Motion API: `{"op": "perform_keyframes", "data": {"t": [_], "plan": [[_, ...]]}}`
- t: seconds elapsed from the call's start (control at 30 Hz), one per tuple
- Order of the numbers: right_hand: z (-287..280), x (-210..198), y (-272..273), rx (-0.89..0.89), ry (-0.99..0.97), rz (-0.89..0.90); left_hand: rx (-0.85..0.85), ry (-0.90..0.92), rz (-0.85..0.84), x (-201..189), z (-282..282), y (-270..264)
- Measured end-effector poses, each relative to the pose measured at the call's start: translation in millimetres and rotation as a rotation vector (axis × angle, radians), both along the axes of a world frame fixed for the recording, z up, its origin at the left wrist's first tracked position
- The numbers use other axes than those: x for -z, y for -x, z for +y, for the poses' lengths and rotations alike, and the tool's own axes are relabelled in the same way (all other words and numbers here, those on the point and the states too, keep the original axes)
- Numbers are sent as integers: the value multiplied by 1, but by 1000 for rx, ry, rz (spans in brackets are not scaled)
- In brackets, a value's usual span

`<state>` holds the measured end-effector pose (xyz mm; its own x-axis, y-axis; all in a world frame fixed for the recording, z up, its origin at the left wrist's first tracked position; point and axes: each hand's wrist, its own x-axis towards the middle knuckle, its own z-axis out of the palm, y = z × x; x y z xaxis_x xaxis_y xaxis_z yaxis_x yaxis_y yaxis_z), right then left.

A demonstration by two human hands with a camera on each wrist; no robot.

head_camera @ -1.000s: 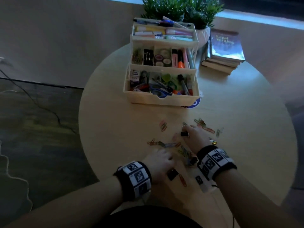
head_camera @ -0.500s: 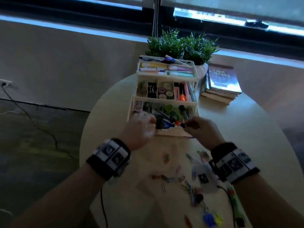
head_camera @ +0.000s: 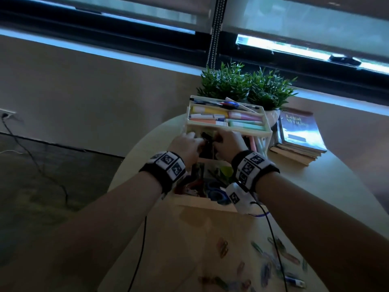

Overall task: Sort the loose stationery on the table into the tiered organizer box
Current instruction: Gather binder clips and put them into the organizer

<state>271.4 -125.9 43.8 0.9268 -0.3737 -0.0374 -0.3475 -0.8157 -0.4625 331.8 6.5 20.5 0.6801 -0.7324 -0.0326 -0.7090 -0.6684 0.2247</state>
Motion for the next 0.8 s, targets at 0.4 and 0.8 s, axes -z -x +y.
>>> {"op": "perform_keyframes", "data": {"t": [0.4,0.8], "plan": [[17,-6,-11,-188,264,196,193,74,135,6,0,9],[-50,-20,178,123,-208,54,29,367,289,-5,38,117]]}}
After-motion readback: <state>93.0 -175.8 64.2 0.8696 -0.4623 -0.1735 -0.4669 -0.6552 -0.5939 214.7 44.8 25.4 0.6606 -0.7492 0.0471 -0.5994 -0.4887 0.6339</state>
